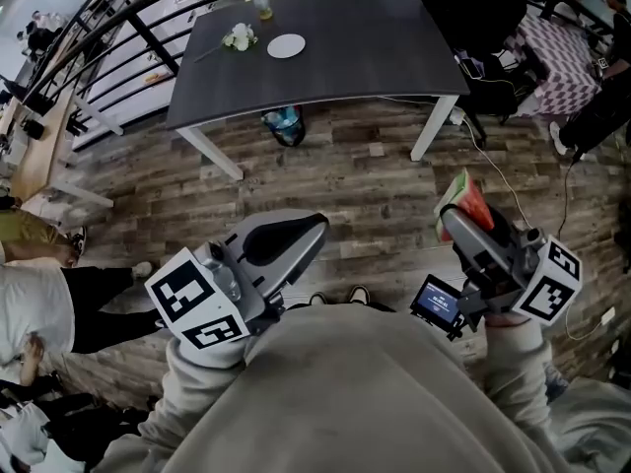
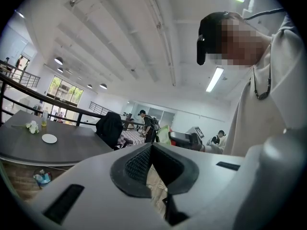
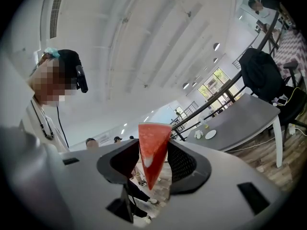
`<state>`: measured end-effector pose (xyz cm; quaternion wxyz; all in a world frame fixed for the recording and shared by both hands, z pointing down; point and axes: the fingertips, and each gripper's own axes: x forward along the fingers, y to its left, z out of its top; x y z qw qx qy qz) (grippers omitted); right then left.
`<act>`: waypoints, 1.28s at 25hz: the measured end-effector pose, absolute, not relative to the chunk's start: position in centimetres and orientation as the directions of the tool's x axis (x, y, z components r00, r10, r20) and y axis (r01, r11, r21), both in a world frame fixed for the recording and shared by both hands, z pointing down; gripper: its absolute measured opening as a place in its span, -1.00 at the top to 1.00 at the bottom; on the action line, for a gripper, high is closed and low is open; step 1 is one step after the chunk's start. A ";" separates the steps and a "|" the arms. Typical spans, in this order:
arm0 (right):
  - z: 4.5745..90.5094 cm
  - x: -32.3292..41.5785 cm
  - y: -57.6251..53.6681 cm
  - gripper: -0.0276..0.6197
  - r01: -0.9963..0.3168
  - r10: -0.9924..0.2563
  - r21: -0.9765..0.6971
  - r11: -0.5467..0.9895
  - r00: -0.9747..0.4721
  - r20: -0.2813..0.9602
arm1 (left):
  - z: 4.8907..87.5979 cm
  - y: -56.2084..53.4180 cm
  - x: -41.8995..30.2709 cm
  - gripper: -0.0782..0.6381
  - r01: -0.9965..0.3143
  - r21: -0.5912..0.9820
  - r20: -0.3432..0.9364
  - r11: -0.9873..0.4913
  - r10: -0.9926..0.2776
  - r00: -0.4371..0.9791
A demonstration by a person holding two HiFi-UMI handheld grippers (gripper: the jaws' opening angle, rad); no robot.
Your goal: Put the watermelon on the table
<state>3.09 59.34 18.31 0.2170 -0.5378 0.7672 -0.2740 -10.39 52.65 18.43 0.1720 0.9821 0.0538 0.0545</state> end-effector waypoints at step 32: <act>21.1 8.9 59.0 0.31 -0.735 -0.981 -0.659 0.160 -0.191 -0.024 | 20.7 49.3 -5.3 0.77 0.158 0.366 0.099 -0.917 0.207 0.973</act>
